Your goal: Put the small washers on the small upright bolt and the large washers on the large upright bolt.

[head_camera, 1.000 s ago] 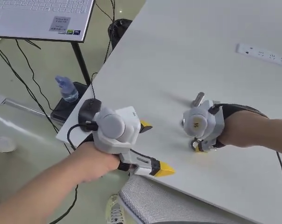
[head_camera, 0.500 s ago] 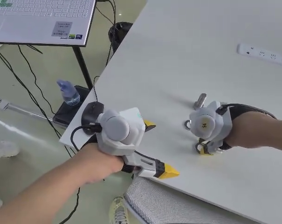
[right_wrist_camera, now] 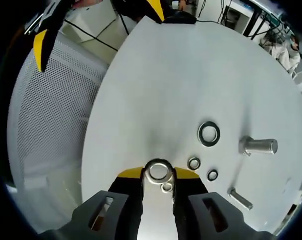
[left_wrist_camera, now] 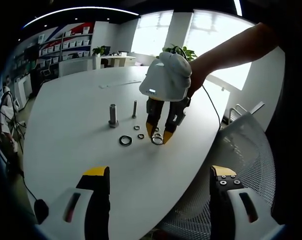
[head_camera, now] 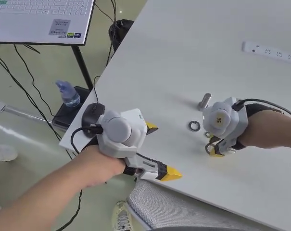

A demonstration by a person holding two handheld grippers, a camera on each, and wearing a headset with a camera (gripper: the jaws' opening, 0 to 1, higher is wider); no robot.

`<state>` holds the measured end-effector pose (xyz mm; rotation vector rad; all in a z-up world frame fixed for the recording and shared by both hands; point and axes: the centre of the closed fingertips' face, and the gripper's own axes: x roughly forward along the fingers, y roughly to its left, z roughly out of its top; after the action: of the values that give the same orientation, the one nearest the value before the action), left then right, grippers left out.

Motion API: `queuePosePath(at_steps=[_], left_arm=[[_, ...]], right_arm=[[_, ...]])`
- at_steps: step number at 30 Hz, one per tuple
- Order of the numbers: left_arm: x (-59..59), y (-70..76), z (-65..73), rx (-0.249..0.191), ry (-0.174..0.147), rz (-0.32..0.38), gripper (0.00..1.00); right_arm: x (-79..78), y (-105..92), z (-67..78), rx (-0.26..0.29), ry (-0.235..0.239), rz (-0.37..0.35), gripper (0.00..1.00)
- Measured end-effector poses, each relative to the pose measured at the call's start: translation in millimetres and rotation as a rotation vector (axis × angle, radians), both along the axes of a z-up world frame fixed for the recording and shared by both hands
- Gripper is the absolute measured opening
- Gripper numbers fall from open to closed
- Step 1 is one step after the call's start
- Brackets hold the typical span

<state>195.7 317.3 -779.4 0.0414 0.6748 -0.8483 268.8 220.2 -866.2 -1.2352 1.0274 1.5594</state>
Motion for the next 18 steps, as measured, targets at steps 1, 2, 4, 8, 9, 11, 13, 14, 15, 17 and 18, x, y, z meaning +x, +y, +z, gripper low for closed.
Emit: queuePosePath(at_steps=[1, 2, 4, 8, 9, 11, 13, 14, 15, 17, 18], left_arm=[[0.3, -0.1, 0.2, -0.001, 0.000, 0.001, 0.82], [0.3, -0.4, 0.3, -0.002, 0.001, 0.001, 0.82], [0.5, -0.5, 0.3, 0.001, 0.000, -0.001, 0.82], [1.0, 0.1, -0.5, 0.004, 0.004, 0.000, 0.82], [1.2, 0.4, -0.7, 0.004, 0.004, 0.000, 0.82], [1.6, 0.5, -0.9, 0.005, 0.004, 0.000, 0.82], [1.9, 0.4, -0.3, 0.005, 0.002, 0.000, 0.81], [2.4, 0.4, -0.4, 0.005, 0.002, 0.000, 0.81], [2.4, 0.5, -0.6, 0.006, 0.003, -0.001, 0.81], [2.8, 0.6, -0.5, 0.008, 0.001, -0.001, 0.81], [3.0, 0.6, -0.4, 0.008, 0.001, 0.000, 0.81]], right_arm=[[0.3, -1.0, 0.9, -0.001, 0.003, -0.003, 0.21], [1.0, -2.6, 2.1, -0.001, 0.005, -0.007, 0.21], [2.1, -5.2, 4.7, -0.001, 0.008, -0.013, 0.21], [5.2, -10.5, 9.8, 0.001, 0.013, -0.034, 0.21], [6.5, -11.9, 10.9, 0.001, 0.013, -0.040, 0.21], [8.5, -14.6, 15.1, 0.001, 0.018, -0.058, 0.21], [8.6, -15.4, 20.0, 0.009, 0.017, -0.067, 0.21], [8.4, -16.2, 23.2, 0.011, 0.021, -0.072, 0.21], [8.5, -16.8, 25.5, 0.011, 0.023, -0.076, 0.21], [10.8, -17.8, 30.5, 0.014, 0.025, -0.090, 0.21], [11.6, -18.0, 32.8, 0.016, 0.028, -0.097, 0.21]])
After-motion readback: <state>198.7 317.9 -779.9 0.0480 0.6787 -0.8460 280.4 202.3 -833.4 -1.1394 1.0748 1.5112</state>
